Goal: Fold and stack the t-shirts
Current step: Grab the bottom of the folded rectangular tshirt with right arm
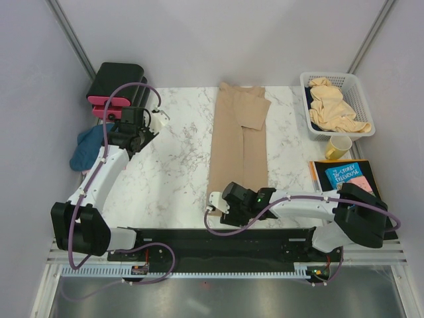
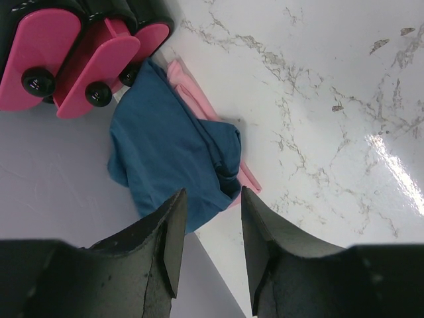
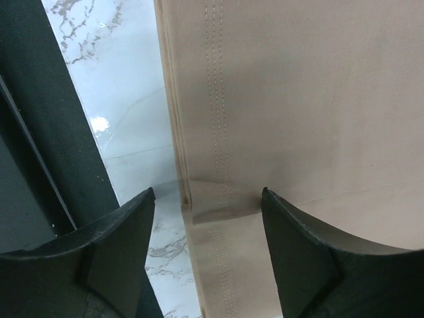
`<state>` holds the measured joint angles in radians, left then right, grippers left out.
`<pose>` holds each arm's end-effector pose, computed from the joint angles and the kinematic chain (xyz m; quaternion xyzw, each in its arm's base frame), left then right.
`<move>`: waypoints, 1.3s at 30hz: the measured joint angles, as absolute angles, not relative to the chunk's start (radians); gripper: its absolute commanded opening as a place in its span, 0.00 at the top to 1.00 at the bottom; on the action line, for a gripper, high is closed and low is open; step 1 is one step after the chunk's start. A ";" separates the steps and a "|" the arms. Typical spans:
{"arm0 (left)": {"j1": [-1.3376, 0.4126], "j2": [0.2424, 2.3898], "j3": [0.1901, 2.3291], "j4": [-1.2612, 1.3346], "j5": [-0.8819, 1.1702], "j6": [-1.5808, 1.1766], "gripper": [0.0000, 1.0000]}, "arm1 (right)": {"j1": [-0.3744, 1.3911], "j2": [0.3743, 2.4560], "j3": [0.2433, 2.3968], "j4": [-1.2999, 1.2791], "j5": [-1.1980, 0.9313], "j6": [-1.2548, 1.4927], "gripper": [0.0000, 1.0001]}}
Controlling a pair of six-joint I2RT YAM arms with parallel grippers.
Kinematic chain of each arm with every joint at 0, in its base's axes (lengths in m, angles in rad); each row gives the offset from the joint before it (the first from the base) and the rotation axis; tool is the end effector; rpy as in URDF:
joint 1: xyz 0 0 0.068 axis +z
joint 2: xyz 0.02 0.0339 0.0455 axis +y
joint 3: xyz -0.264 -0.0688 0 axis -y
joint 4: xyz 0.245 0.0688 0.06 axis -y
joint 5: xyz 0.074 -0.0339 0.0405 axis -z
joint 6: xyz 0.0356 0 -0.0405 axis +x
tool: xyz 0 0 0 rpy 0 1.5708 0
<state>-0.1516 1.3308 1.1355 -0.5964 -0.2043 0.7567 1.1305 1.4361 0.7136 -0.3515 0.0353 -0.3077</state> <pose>0.2835 -0.0360 0.3038 0.3689 0.8440 0.2026 0.3325 0.1121 0.2349 0.1618 -0.6351 0.7321 0.0826 0.2321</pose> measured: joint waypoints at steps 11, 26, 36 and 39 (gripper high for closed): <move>-0.152 1.331 1.164 -0.598 -0.205 0.757 0.53 | 1.131 1.508 0.773 -0.360 0.009 -0.295 0.45; -0.152 1.330 1.195 -0.597 -0.208 0.788 0.52 | 1.118 1.564 0.830 -0.366 0.014 -0.301 0.34; -0.152 1.327 1.196 -0.598 -0.208 0.795 0.52 | 1.115 1.555 0.842 -0.459 0.054 -0.311 0.32; -0.152 1.327 1.201 -0.598 -0.208 0.795 0.52 | 1.115 1.555 0.844 -0.473 0.054 -0.323 0.34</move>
